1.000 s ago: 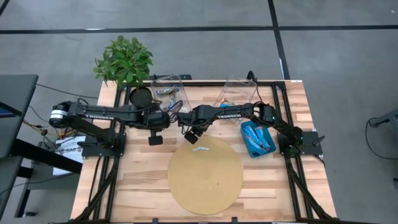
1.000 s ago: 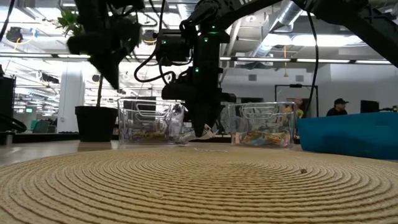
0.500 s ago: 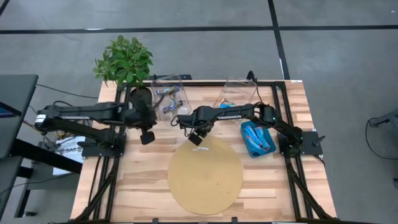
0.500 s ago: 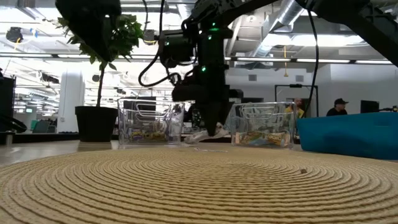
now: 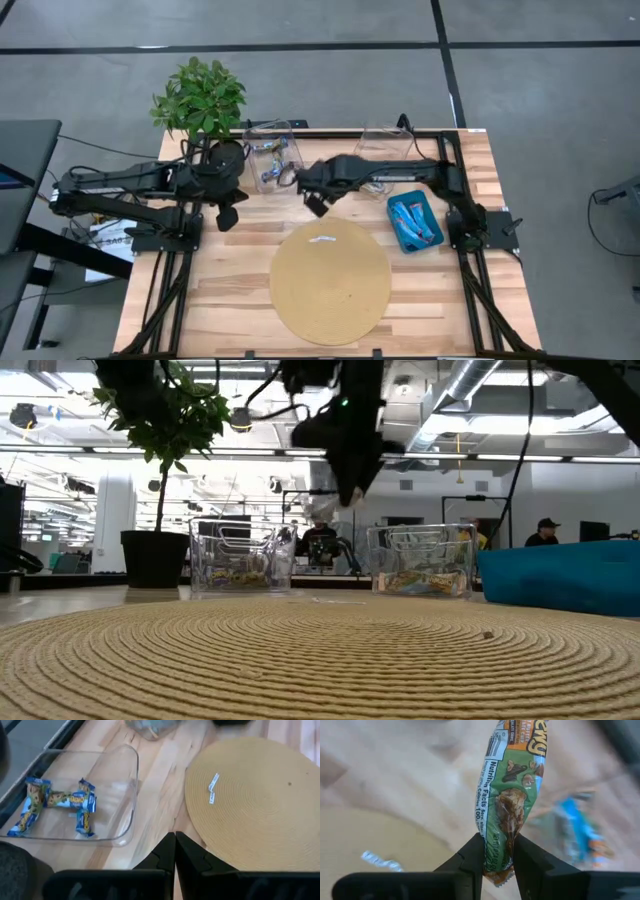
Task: Pick and place Granola Bars by type
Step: Put the yellow granola bar into the right transparent bin
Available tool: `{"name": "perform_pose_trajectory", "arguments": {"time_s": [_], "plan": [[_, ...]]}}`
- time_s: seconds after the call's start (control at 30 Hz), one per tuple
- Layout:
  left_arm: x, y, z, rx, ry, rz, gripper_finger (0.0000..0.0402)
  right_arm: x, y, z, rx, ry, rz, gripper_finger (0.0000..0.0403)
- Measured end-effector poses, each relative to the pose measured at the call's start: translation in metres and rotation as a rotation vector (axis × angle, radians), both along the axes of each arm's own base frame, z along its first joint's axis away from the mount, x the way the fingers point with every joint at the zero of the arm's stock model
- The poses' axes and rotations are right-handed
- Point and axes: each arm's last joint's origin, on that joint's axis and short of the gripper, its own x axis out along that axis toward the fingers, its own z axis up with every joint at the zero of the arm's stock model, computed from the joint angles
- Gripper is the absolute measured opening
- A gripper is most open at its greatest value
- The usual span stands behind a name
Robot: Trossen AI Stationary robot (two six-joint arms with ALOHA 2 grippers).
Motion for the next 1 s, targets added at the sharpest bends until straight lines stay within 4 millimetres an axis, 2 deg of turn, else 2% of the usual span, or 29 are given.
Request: {"name": "perform_pose_trajectory", "arguments": {"time_s": [0.17, 0.33, 0.53, 0.83, 1.0], "plan": [[0.000, 0.000, 0.000, -0.001, -0.002, -0.006, 0.0000, -0.023, -0.016, 0.031, -0.080, -0.025, -0.151, 0.0072], [0.002, 0.000, 0.002, -0.001, -0.033, -0.008, 0.0000, -0.050, -0.036, 0.051, -0.088, 0.020, -0.287, 0.0071], [0.003, 0.000, 0.003, -0.001, -0.045, -0.009, 0.0000, -0.060, -0.054, 0.054, -0.011, 0.051, -0.331, 0.0071], [0.003, 0.000, 0.003, -0.001, -0.047, -0.010, 0.0000, -0.062, -0.062, 0.052, 0.026, 0.064, -0.328, 0.0071], [0.003, 0.000, 0.003, -0.017, -0.052, 0.006, 0.0000, -0.064, -0.068, 0.051, 0.144, 0.036, -0.415, 0.0071]]}}
